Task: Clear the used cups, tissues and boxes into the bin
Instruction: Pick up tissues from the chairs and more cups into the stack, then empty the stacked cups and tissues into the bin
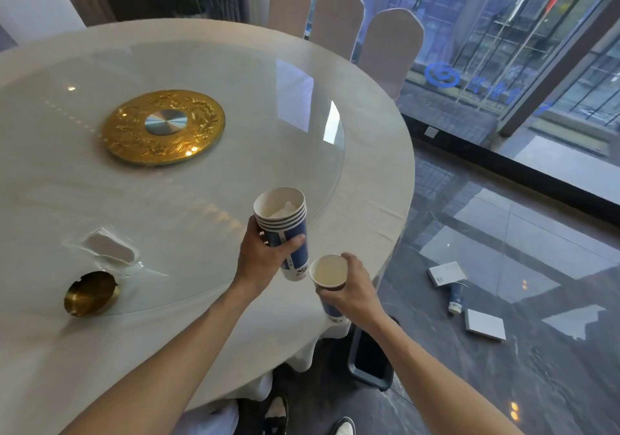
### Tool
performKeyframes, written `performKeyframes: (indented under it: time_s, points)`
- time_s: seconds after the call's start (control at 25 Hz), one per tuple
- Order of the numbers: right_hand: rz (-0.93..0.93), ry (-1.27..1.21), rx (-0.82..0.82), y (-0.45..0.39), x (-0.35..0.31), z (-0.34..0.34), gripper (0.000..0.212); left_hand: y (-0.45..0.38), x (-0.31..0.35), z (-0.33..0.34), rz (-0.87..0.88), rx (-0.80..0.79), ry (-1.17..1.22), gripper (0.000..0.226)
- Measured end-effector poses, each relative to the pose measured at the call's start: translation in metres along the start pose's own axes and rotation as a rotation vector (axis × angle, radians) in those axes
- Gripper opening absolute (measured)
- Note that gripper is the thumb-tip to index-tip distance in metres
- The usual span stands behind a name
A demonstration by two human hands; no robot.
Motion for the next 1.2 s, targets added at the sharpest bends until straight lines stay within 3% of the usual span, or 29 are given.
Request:
performKeyframes:
  time_s: [0.48,0.72,0.96,1.2]
  points:
    - [0.113,-0.097,0.119,0.053,0.061,-0.054,0.057,0.028,0.008,0.138,0.061,-0.403,-0.005,0.089]
    - [0.227,-0.204,0.209,0.074,0.099,-0.075,0.074,0.06,-0.017,0.204,0.048,-0.622,-0.115,0.094]
    - [0.288,-0.348,0.33,0.095,0.127,-0.098,0.083,0.092,-0.028,0.245,-0.045,-0.827,-0.141,0.075]
    - [0.32,-0.354,0.288,0.107,0.164,-0.115,0.082,0.102,-0.047,0.274,-0.201,-0.783,-0.173,0.023]
Point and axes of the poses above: each hand's wrist, its own y-axis away from the middle knuckle, its own z-axis out of the palm, x = y × z, the point moved 10 cm from there along -y, towards the middle knuckle, and after that the axes turned 1 degree about -z, right-handed, at the moved point
